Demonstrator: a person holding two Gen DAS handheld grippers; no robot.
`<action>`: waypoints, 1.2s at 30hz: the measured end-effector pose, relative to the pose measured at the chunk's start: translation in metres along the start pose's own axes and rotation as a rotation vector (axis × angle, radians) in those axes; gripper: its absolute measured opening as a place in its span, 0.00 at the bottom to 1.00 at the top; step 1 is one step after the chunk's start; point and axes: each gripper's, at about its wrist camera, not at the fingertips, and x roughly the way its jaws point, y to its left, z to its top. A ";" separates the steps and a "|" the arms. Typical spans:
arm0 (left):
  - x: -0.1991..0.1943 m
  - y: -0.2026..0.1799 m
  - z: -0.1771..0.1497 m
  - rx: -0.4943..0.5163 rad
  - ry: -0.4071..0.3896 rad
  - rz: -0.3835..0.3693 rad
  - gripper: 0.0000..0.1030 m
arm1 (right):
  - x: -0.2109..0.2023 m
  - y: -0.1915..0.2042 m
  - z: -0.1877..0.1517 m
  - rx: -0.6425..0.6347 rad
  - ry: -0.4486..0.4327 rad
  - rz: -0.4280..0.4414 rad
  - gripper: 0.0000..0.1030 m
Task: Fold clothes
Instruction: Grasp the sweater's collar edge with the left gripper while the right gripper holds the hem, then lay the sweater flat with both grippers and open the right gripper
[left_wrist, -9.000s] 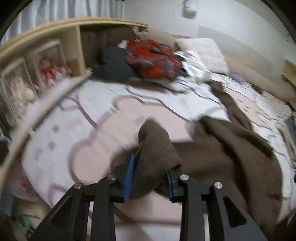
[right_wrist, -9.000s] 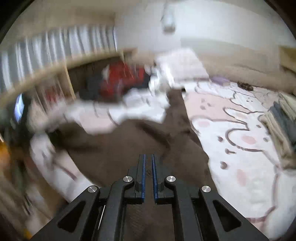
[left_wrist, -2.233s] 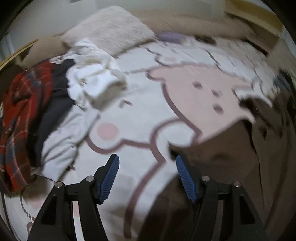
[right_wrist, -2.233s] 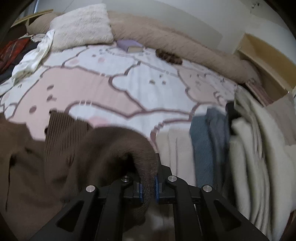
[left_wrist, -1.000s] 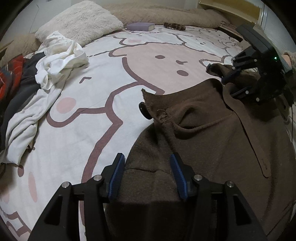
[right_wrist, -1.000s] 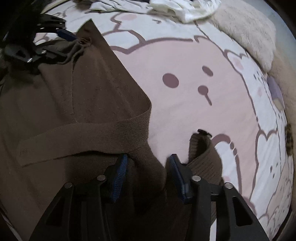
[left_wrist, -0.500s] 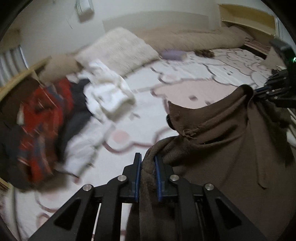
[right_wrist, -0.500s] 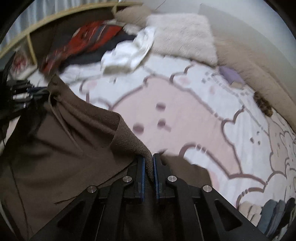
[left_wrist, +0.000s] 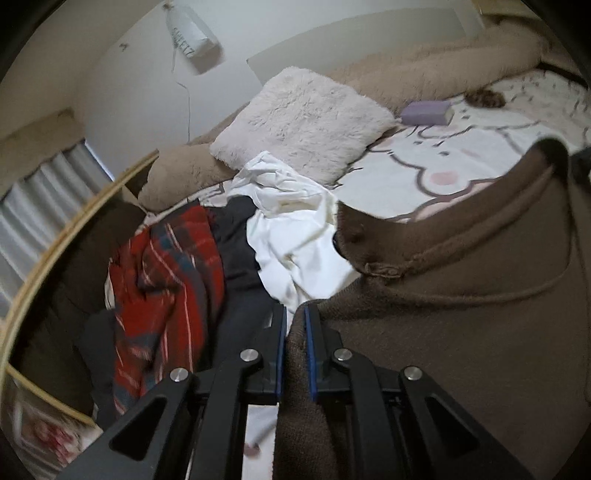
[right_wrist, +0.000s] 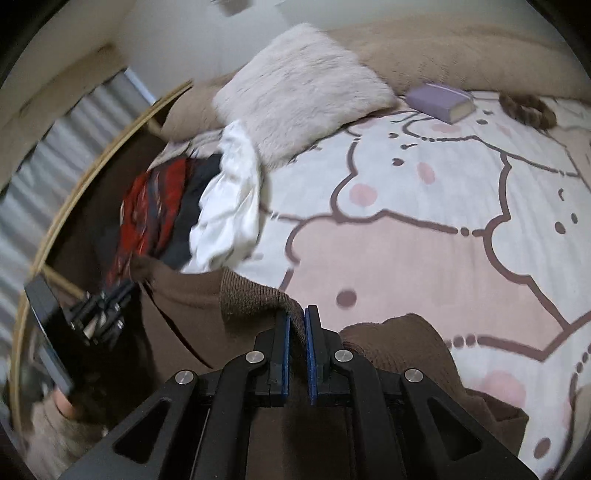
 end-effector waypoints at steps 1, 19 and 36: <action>0.010 -0.003 0.005 0.019 0.003 0.016 0.10 | 0.006 -0.001 0.008 -0.004 -0.007 -0.029 0.08; 0.000 0.011 -0.044 -0.064 0.157 -0.277 0.67 | 0.044 0.007 0.006 -0.234 -0.027 -0.388 0.81; -0.292 0.001 -0.321 -0.362 0.323 -0.469 0.73 | -0.198 -0.007 -0.307 -0.018 -0.020 -0.167 0.81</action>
